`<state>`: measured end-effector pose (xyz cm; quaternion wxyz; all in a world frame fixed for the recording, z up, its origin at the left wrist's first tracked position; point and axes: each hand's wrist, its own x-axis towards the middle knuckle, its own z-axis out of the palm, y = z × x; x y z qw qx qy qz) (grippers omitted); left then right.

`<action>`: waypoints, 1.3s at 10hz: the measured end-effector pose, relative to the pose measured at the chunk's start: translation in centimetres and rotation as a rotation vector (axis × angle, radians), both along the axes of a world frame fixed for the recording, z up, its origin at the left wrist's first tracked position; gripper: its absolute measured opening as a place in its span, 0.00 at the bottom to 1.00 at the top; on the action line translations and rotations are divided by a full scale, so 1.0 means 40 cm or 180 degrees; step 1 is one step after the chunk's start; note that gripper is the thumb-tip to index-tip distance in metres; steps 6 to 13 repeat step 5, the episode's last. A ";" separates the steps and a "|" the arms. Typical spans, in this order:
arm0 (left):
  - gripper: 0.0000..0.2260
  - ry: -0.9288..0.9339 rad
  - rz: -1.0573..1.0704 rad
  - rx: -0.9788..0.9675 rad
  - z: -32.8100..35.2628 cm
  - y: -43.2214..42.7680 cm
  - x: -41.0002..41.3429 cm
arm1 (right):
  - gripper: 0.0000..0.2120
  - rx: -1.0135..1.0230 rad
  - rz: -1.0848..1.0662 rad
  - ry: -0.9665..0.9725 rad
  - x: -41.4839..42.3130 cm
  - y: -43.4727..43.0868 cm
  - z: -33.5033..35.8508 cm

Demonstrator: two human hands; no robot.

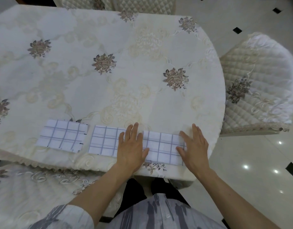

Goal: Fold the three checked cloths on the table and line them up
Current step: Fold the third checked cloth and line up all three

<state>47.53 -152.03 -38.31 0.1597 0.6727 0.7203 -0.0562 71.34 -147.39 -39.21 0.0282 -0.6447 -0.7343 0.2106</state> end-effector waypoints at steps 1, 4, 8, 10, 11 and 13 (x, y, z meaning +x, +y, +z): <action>0.21 0.0013 0.0091 0.0343 -0.001 -0.013 -0.011 | 0.21 0.0177 -0.0256 0.0011 0.010 0.002 0.014; 0.16 -0.0186 -0.0040 0.0291 0.000 -0.017 -0.010 | 0.15 0.0113 -0.0510 -0.0144 0.000 0.002 0.014; 0.16 -0.0173 -0.0034 0.0255 -0.003 -0.017 -0.009 | 0.14 0.0155 -0.0545 -0.0113 -0.004 -0.002 0.019; 0.16 -0.0173 -0.0034 0.0255 -0.003 -0.017 -0.009 | 0.14 0.0155 -0.0545 -0.0113 -0.004 -0.002 0.019; 0.16 -0.0173 -0.0034 0.0255 -0.003 -0.017 -0.009 | 0.14 0.0155 -0.0545 -0.0113 -0.004 -0.002 0.019; 0.16 -0.0173 -0.0034 0.0255 -0.003 -0.017 -0.009 | 0.14 0.0155 -0.0545 -0.0113 -0.004 -0.002 0.019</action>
